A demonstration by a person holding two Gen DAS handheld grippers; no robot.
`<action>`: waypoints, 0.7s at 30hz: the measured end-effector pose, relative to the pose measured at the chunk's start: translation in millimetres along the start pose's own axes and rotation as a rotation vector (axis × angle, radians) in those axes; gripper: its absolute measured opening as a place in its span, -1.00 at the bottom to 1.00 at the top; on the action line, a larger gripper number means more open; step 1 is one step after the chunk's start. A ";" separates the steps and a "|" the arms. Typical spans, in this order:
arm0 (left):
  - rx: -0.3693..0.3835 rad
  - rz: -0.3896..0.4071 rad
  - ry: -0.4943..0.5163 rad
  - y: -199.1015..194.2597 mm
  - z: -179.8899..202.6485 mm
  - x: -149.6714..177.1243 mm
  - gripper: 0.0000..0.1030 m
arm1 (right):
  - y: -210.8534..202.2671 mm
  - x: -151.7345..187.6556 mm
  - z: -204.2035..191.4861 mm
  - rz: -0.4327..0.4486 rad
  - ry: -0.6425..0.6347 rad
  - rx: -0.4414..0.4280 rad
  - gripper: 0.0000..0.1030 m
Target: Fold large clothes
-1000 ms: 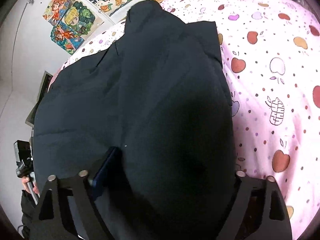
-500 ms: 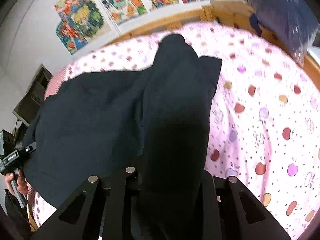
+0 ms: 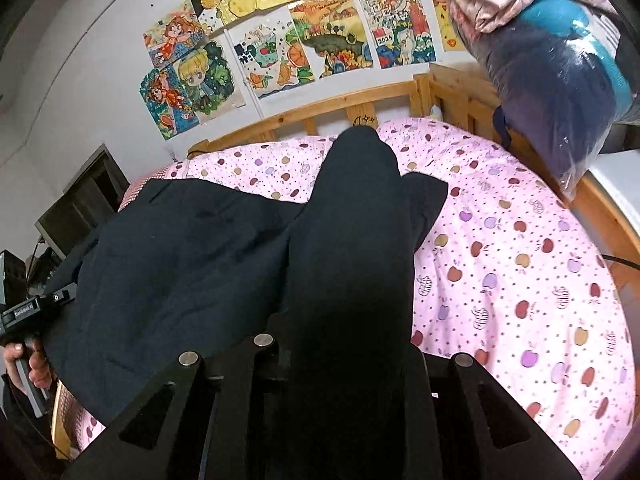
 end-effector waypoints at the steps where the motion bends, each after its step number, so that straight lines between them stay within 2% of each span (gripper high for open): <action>1: -0.001 0.006 -0.005 -3.3 1.1 2.6 -0.61 | -1.7 -0.3 -0.2 -0.001 -0.002 0.000 -0.65; 13: -0.059 0.050 0.043 -25.0 13.8 38.6 -0.69 | -25.0 20.0 1.1 0.046 -0.039 -0.014 -0.65; 16: -0.044 0.048 0.060 -24.9 17.4 43.0 -0.74 | -30.8 25.9 2.5 0.067 -0.054 -0.020 -0.65; 19: -0.080 0.041 0.121 -18.1 24.9 48.3 -0.74 | -29.2 33.8 6.4 0.072 -0.065 -0.025 -0.65; 21: -0.096 0.024 0.123 -11.2 22.6 51.8 -0.74 | -23.5 40.7 8.6 0.069 -0.071 -0.021 -0.65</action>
Point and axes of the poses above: each gripper's, at about its wrist camera, not at the fingertips, and y roughly the way its jaws point, z to its right, x to its underside, the point moved 3 cm from there along y, roughly the way its jaws point, and after that the axes turned 5 degrees about -y, right-handed, at the moved point
